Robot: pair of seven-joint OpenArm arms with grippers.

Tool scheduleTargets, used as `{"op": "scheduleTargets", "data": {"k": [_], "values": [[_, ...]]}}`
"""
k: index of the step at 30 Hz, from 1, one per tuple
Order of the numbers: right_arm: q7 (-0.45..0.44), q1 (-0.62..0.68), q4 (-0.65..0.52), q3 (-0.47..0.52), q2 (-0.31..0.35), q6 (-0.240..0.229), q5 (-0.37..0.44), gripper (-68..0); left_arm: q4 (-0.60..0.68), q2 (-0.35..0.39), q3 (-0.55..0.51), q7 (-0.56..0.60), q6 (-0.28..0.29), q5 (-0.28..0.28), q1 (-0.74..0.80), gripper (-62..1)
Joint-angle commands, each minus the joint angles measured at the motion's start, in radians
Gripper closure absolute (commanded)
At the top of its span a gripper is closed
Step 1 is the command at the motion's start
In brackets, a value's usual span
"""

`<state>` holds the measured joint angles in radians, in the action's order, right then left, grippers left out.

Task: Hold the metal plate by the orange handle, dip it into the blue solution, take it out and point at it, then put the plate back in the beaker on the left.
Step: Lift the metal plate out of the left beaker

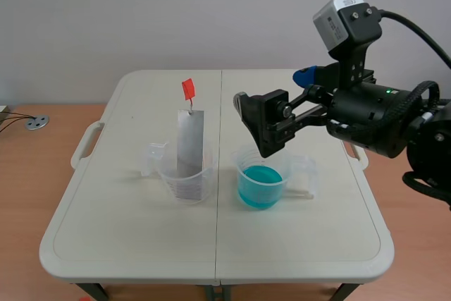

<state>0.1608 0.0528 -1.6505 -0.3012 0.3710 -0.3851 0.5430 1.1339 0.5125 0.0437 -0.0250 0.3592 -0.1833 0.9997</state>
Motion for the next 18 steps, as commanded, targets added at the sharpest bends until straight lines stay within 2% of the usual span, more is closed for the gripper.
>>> {"op": "scheduleTargets", "data": {"k": [1,9,18], "values": [[-0.021,-0.034,0.006,-0.010,-0.007,0.000,0.011,-66.3,0.017,-0.002,0.001,0.006,0.002,-0.003,0.011,-1.9],[-0.017,-0.153,0.126,-0.092,-0.064,0.004,0.011,-66.3,0.017,-0.002,0.001,0.006,0.002,-0.003,0.011,-1.9],[-0.021,-0.305,0.352,-0.185,-0.146,0.003,0.011,-66.3,0.017,-0.002,0.001,0.005,0.002,-0.003,0.011,-1.9]]}}
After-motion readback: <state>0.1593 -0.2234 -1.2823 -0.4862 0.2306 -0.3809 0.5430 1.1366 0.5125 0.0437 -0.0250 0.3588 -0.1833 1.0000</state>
